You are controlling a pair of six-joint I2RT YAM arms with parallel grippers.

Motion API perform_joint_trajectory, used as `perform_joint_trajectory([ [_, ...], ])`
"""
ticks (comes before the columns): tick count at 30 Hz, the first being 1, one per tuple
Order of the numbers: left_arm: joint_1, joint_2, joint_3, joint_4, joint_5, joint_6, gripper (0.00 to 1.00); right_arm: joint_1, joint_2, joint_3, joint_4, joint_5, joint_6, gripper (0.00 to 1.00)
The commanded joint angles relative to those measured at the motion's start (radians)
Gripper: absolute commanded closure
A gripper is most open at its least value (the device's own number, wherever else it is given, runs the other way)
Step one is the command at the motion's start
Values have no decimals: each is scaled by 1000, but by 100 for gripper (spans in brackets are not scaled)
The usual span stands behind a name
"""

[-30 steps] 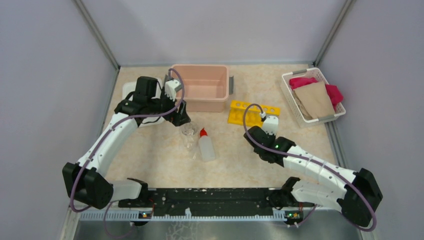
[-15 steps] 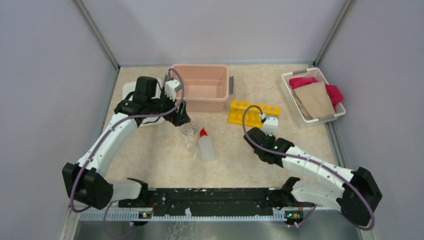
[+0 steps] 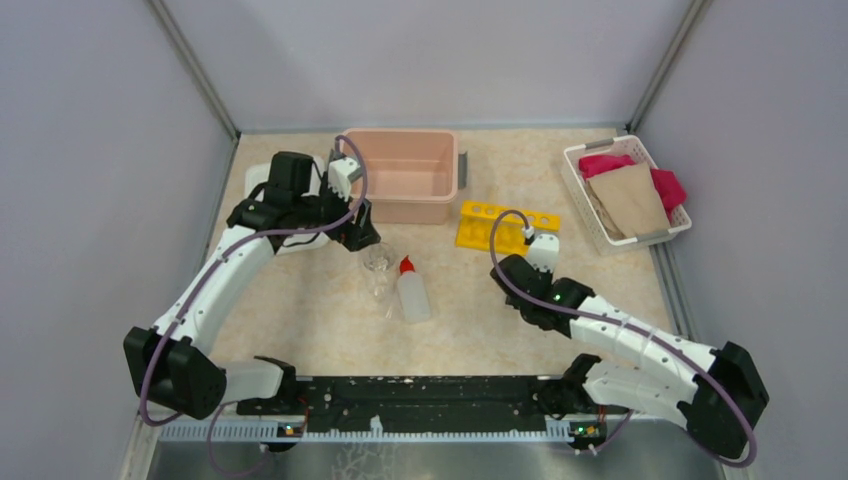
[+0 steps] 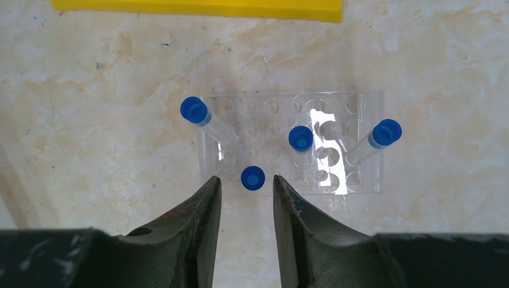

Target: Organize the chemistry lab equipment

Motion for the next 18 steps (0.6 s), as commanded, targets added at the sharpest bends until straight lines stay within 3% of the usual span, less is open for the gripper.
perform_joint_trajectory([
  [1,5,-13,44,10,7,6,1,-1,-57,6,11,-2,0,63],
  [10,6,-9,45,12,10,-2,1,-3,-89,96,-24,-7,-21,67],
  [18,7,-12,50,10,4,0,1,-13,4,118,-18,23,-50,67],
])
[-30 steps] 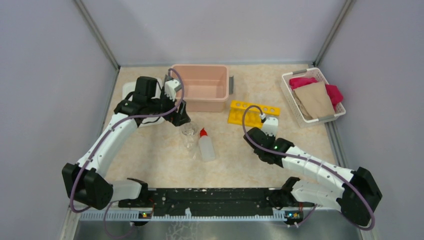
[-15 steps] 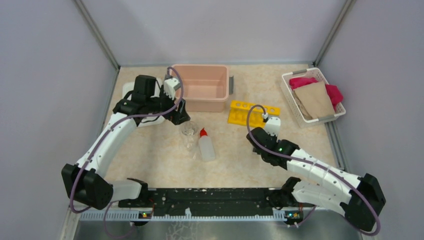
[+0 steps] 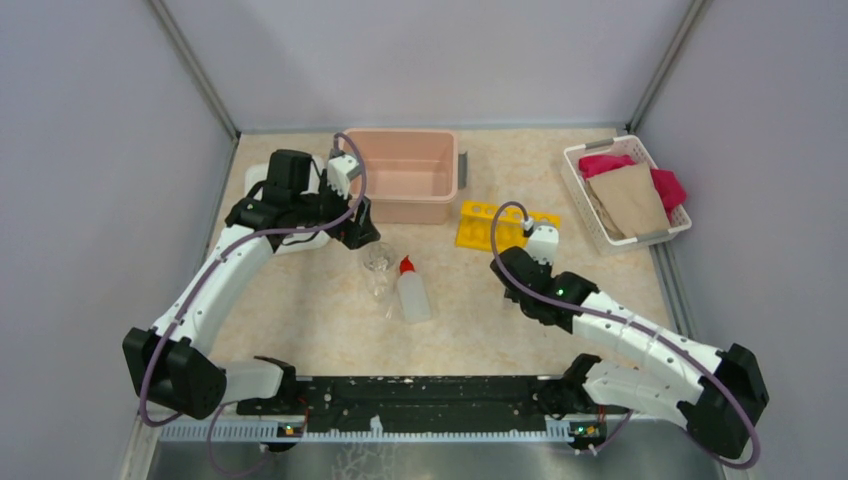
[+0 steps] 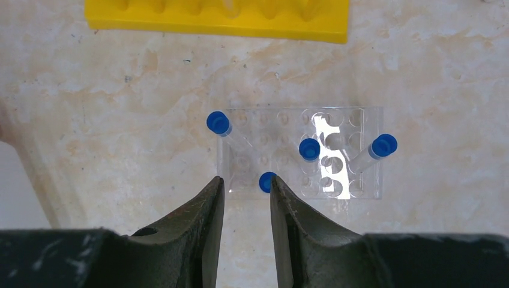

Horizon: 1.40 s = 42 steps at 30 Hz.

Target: Organize the chemistry lab equipment

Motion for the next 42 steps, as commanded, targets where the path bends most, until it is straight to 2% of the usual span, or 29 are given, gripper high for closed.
perform_joint_trajectory([
  [1,5,-13,31,9,4,1,1,-14,40,44,20,32,-31,67],
  [13,5,-8,37,6,2,1,1,-69,97,40,94,-22,-105,67],
  [17,7,-5,38,7,0,2,1,-70,98,34,90,-29,-109,71],
  [23,7,-2,38,8,2,1,1,-71,62,27,68,-59,-94,78],
  [32,7,-2,39,10,-4,0,1,-70,-25,26,16,-93,-65,79],
  [42,7,0,42,7,-8,-5,1,-68,-41,83,-49,-84,-40,81],
])
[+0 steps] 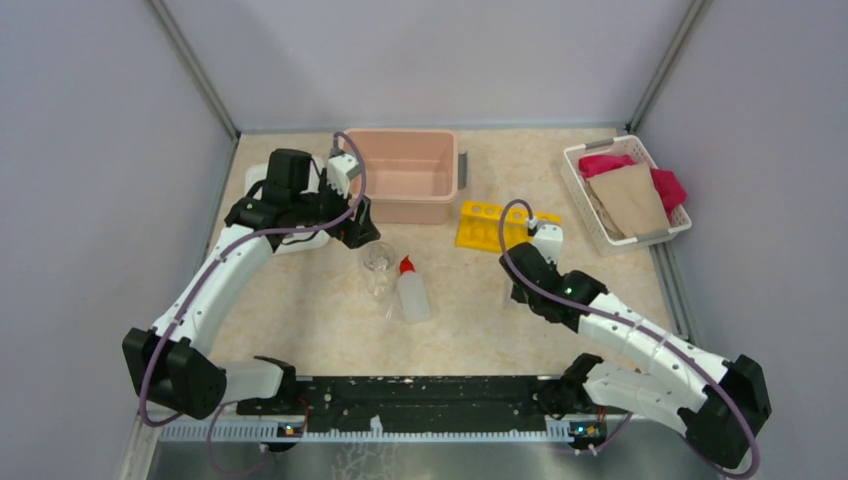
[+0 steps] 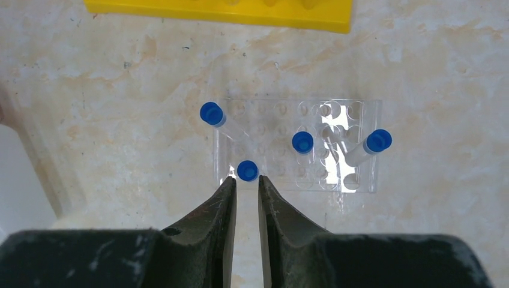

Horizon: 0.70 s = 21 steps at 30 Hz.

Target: Organize the chemistry lab equipment

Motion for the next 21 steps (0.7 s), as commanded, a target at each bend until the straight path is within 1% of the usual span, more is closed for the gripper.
perform_joint_trajectory([
  [1,7,0,39,7,-12,-7,1,-2,-31,97,-43,13,21,80],
  [3,13,0,42,3,-15,-11,1,10,-45,141,-53,27,14,74],
  [6,37,6,53,-6,-9,-29,1,49,-22,221,-48,39,5,71],
  [8,65,12,61,-14,7,-43,1,80,32,274,-28,15,-1,66],
  [12,140,22,71,-38,27,-57,1,170,190,349,62,-86,-13,52],
  [15,179,25,73,-61,21,-56,1,212,332,378,158,-208,-19,35],
  [16,190,26,75,-70,23,-54,1,219,381,389,180,-249,-19,31],
  [18,205,22,72,-84,21,-48,1,235,476,397,229,-302,-25,26],
  [21,220,5,57,-86,22,-41,1,251,583,403,294,-349,-34,22],
])
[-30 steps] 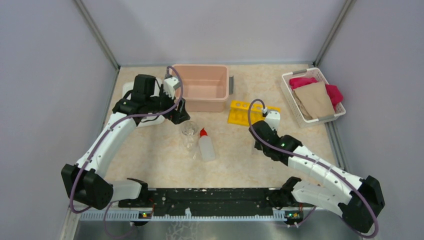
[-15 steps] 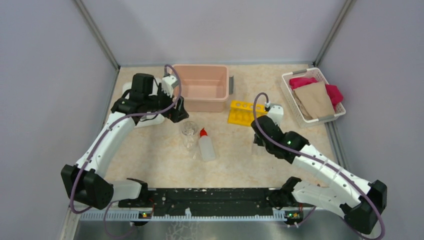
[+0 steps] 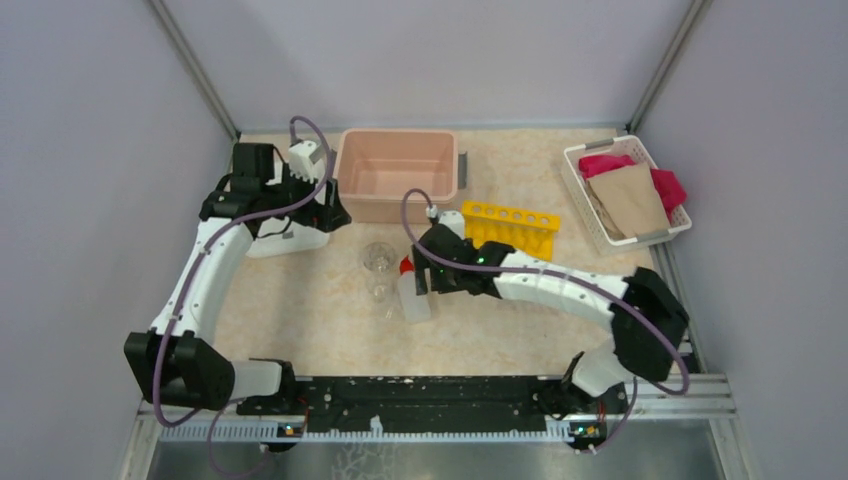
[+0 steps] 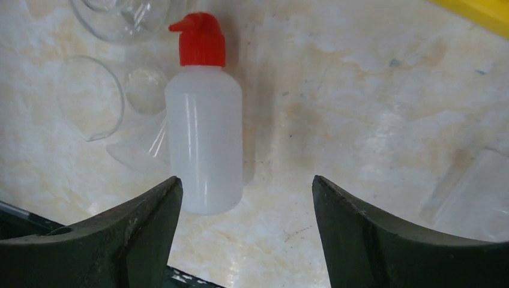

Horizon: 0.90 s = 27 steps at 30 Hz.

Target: Organize the chemistry lab equipment

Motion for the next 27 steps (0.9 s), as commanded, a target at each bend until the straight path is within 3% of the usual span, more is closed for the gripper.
perform_joint_trajectory([
  [1,21,-20,9,-30,16,1,1,28,127,47,134,-128,-23,21],
  [13,63,-21,9,-30,13,4,1,32,301,84,174,-145,-53,22],
  [21,92,0,23,-36,21,9,1,32,331,51,164,-104,-51,42],
  [27,92,10,37,-48,38,27,1,28,181,79,66,-25,-86,67],
])
